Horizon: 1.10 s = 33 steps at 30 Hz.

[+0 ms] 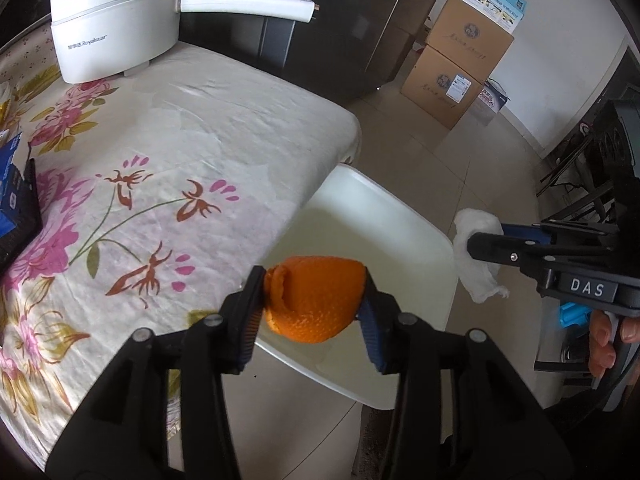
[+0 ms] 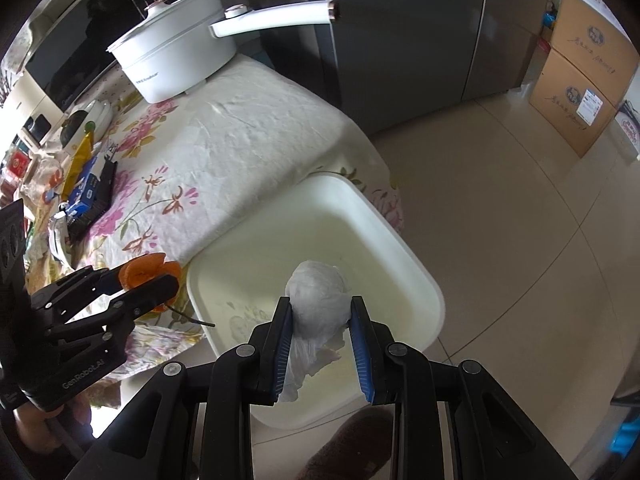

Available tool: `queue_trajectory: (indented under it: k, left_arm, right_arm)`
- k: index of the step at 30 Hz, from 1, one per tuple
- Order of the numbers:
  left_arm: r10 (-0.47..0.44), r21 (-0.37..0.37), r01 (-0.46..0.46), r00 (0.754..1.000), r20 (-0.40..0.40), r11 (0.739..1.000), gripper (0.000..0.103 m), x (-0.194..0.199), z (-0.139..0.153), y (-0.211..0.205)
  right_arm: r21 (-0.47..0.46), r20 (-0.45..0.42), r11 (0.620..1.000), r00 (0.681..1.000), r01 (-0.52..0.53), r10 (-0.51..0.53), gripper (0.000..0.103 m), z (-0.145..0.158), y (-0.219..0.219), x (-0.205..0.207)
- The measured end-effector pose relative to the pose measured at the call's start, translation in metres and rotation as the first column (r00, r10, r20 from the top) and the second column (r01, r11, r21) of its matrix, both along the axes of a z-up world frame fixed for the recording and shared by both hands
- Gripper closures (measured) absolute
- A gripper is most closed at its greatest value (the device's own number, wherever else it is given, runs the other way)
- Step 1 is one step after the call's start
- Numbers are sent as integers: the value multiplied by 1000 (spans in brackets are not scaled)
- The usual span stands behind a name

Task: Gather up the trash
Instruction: 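Open the right tool over the bin while the left tool releases the orange peel, then move both open tools back over the table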

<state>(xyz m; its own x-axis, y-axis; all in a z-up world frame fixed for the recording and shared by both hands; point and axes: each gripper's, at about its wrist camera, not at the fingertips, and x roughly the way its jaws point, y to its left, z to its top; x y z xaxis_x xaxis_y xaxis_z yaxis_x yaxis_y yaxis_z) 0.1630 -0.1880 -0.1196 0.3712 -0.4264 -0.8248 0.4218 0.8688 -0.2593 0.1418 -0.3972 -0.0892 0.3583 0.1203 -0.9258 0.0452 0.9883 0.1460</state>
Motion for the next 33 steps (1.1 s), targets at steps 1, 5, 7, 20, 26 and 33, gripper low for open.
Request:
queue_trajectory:
  k: [1, 5, 7, 20, 26, 33]
  left_arm:
    - [15, 5, -15, 1000, 3, 1000, 32, 1, 0, 0]
    - [30, 35, -32, 998, 47, 999, 14, 1, 6, 1]
    - [28, 63, -32, 997, 70, 997, 12, 0, 7, 2]
    - [67, 118, -77, 994, 86, 990, 9, -4, 15, 38]
    - [91, 135, -102, 992, 91, 986, 6, -7, 20, 59]
    - [143, 137, -154, 986, 83, 979, 6, -8, 27, 94]
  right_arm:
    - [0, 0, 1000, 1000, 4, -4, 74, 0, -1, 1]
    - [2, 5, 1000, 1000, 8, -8, 74, 2, -3, 3]
    - [-3, 5, 1000, 1000, 3, -3, 74, 2, -1, 4]
    - [-35, 10, 999, 1000, 9, -8, 67, 1, 11, 7]
    - [-53, 23, 999, 1000, 2, -1, 37, 5, 23, 10]
    - [-70, 33, 997, 999, -25, 27, 34, 8, 48, 15]
